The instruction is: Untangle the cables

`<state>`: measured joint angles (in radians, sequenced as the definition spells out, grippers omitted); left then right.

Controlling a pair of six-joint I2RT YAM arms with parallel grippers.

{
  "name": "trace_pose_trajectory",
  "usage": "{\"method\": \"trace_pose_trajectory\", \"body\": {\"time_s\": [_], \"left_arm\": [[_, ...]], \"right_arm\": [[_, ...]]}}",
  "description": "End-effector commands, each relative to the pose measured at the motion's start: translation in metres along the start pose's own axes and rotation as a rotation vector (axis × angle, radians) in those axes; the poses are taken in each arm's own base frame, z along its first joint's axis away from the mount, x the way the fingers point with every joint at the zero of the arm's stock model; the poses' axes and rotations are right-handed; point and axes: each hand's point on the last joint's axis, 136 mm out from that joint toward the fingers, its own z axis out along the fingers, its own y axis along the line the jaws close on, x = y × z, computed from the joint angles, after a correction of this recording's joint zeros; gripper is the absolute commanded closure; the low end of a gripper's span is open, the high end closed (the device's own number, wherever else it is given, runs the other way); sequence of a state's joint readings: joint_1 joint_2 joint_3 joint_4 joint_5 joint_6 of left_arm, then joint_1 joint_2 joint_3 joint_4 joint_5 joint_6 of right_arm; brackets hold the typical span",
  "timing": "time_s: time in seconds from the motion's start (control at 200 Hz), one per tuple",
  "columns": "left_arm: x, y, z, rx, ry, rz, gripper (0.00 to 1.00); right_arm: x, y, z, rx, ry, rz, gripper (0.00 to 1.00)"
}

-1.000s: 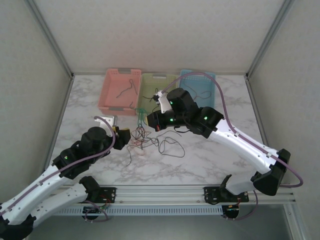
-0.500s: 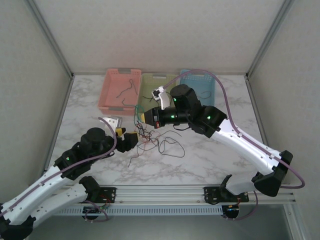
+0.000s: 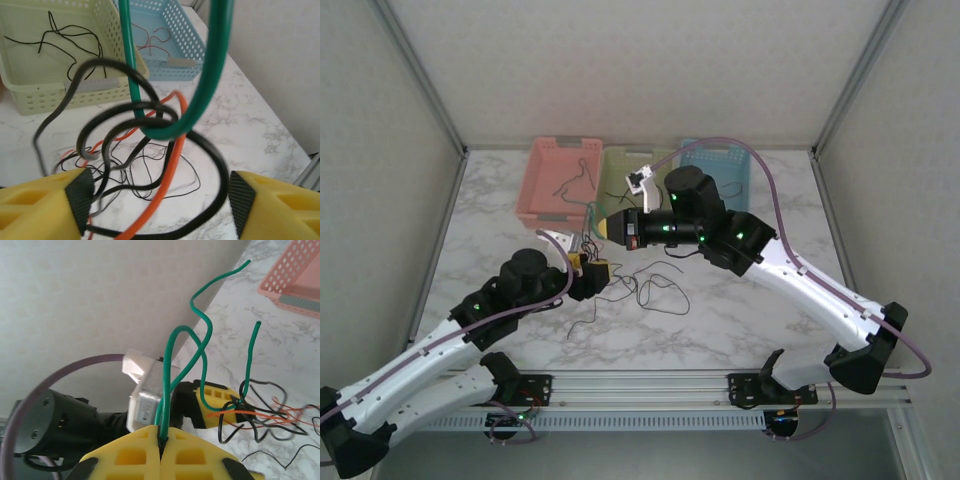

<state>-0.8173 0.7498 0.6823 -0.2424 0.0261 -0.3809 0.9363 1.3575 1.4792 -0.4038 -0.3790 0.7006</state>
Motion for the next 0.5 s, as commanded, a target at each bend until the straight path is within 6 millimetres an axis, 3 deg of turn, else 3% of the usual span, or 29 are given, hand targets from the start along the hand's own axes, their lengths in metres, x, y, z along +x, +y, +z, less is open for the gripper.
{"method": "trace_pose_trajectory", "body": {"time_s": [0.0,0.19,0.496], "left_arm": [[-0.0005,-0.0005,0.0038,0.01,-0.021,0.011,0.36],[-0.0045,-0.0011,0.0053,0.015,-0.047,0.0,0.53],[-0.0063,-0.0001,0.0017,0.009,-0.058,0.006,0.66]], "right_arm": [[-0.0155,0.0297,-0.0207,-0.087,-0.059,-0.021,1.0],[-0.0118,0.0322,-0.025,-0.108,-0.059,-0.007,1.0],[-0.0085,0.0297,-0.0261,-0.103,-0.054,-0.002,1.0]]}}
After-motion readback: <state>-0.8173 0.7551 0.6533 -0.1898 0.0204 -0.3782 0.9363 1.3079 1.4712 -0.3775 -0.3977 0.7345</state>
